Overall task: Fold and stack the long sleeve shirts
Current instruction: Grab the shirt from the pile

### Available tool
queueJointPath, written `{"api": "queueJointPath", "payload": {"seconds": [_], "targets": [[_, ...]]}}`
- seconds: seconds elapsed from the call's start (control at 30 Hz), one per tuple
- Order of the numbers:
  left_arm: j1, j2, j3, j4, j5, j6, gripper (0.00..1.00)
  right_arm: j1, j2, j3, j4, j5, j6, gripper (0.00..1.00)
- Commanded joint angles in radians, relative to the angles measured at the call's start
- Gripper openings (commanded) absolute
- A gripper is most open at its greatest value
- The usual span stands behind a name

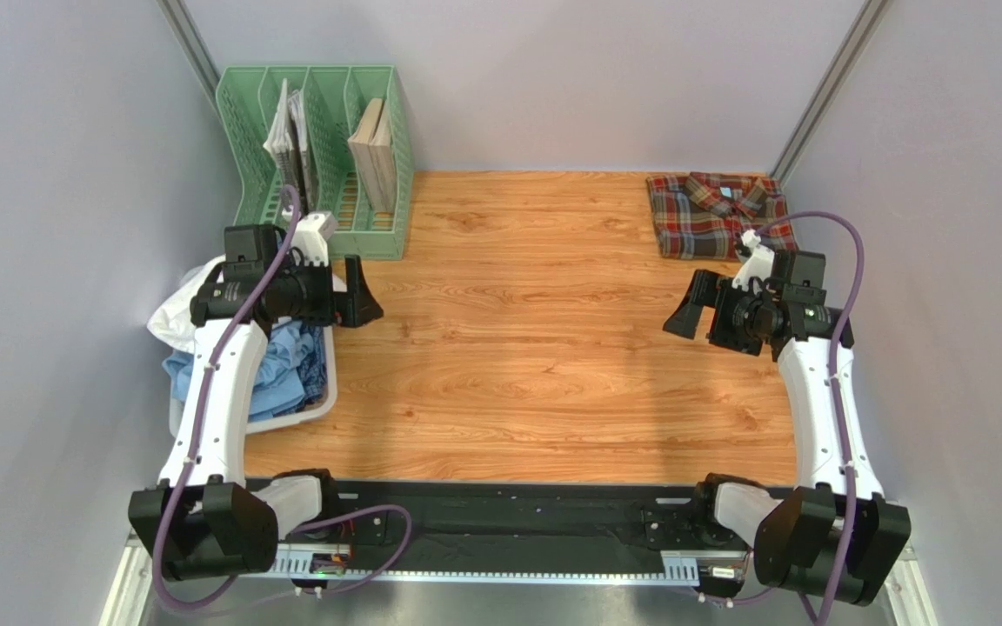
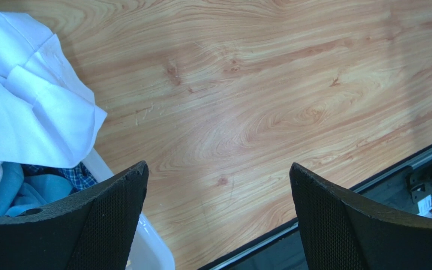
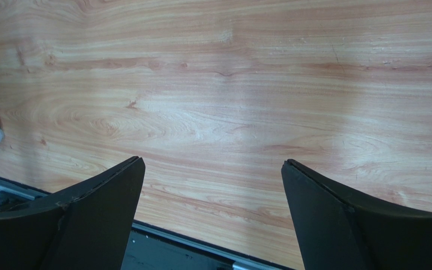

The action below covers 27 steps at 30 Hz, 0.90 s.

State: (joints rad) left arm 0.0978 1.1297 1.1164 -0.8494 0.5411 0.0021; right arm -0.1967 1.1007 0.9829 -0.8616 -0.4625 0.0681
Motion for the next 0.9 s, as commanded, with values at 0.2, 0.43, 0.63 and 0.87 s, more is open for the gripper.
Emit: {"api": "queueJointPath", "payload": {"seconds": [0.2, 0.43, 0.63, 0.87], "targets": [[0.074, 0.234, 0.397, -0.216, -0.194, 0.134, 0.99, 0.02, 0.188, 0.237, -0.238, 0.226, -0.171, 1.0], [0.247, 0.525, 0.77, -0.39, -0.335, 0.18, 0.99, 0.022, 0.165, 0.197, -0.231, 0.102, -0.188, 1.0], [0.269, 0.61, 0.738, -0.297, -0.461, 0.26, 0.99, 0.023, 0.208, 0.207, -0.258, 0.027, -0.205, 1.0], [0.298, 0.694, 0.685, -0.232, -0.624, 0.297, 0.99, 0.026, 0.214, 0.201, -0.271, 0.005, -0.215, 1.0]]}}
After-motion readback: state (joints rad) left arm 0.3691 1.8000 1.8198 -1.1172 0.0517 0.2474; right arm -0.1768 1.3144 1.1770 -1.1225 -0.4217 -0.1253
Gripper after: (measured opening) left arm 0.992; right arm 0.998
